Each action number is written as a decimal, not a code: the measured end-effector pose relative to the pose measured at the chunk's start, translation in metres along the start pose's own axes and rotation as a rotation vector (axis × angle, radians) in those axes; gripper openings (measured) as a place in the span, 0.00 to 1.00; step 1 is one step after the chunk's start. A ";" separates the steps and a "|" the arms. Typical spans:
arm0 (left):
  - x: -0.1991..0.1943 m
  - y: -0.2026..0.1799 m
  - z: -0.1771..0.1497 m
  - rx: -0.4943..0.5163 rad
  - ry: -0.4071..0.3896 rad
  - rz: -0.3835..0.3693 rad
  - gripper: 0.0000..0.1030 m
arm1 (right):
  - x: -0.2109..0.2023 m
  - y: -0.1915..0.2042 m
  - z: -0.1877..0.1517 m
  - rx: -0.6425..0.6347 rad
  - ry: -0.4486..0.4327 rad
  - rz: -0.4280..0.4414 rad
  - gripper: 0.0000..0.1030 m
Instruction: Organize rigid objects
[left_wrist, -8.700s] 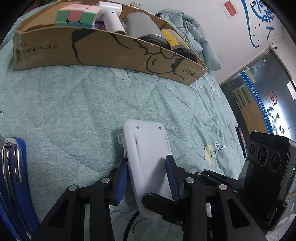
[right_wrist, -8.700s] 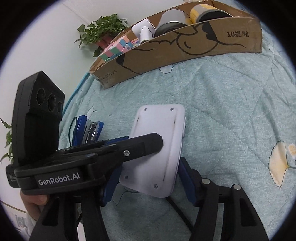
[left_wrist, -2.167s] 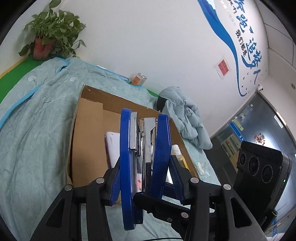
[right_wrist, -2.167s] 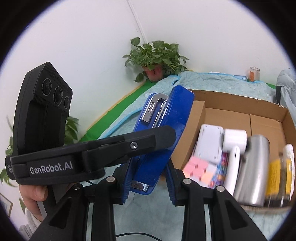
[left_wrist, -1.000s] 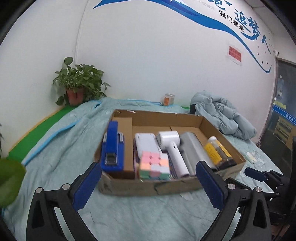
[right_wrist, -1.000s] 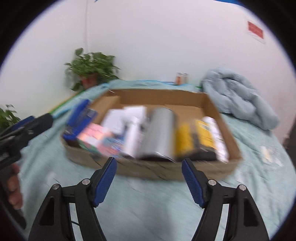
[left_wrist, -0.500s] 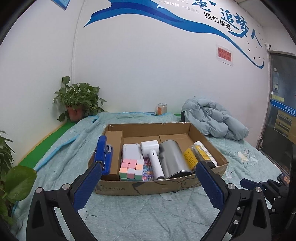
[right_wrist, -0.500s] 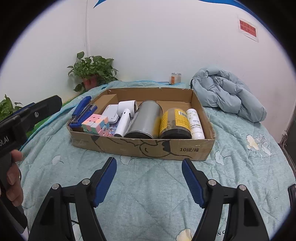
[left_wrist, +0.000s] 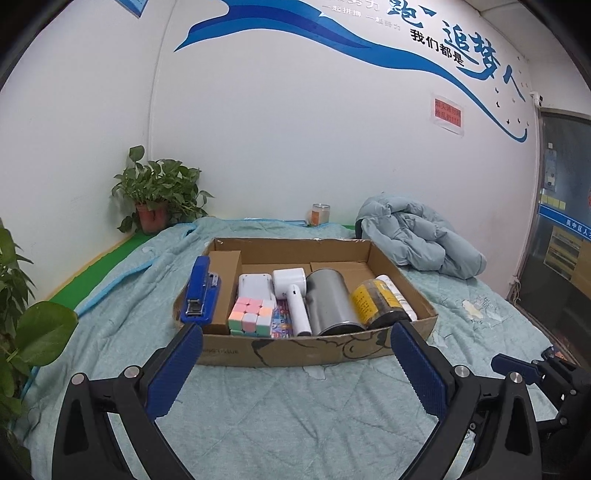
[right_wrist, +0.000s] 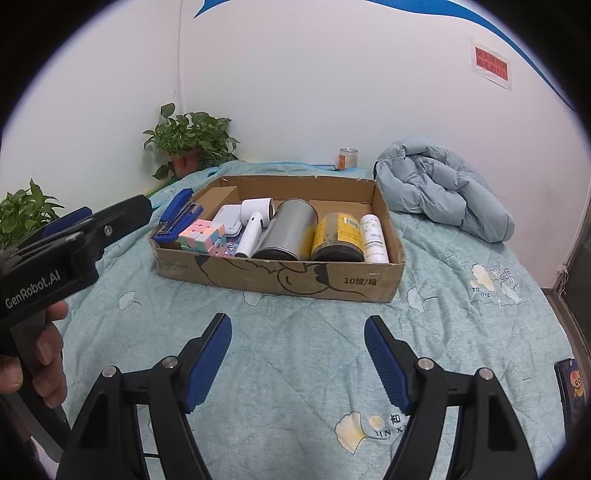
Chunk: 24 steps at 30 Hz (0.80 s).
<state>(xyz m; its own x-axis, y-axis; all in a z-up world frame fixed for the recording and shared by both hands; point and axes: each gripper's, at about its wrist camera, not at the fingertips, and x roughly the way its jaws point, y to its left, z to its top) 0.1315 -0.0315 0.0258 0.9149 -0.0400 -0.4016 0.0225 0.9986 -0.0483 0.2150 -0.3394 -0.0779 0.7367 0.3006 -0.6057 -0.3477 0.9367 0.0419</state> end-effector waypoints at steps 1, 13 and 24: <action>-0.002 0.002 -0.002 -0.005 0.001 0.004 0.99 | 0.000 0.002 0.000 0.000 -0.002 0.000 0.72; 0.013 0.029 -0.017 -0.038 0.035 0.022 0.99 | 0.017 0.023 -0.001 -0.026 0.014 -0.012 0.72; 0.060 0.038 -0.019 -0.014 0.090 0.003 0.99 | 0.047 0.020 0.008 -0.012 0.022 -0.025 0.72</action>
<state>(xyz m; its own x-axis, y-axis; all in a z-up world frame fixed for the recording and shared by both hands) 0.1800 0.0031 -0.0171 0.8753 -0.0409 -0.4819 0.0136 0.9981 -0.0601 0.2474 -0.3045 -0.0987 0.7324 0.2735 -0.6235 -0.3365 0.9415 0.0176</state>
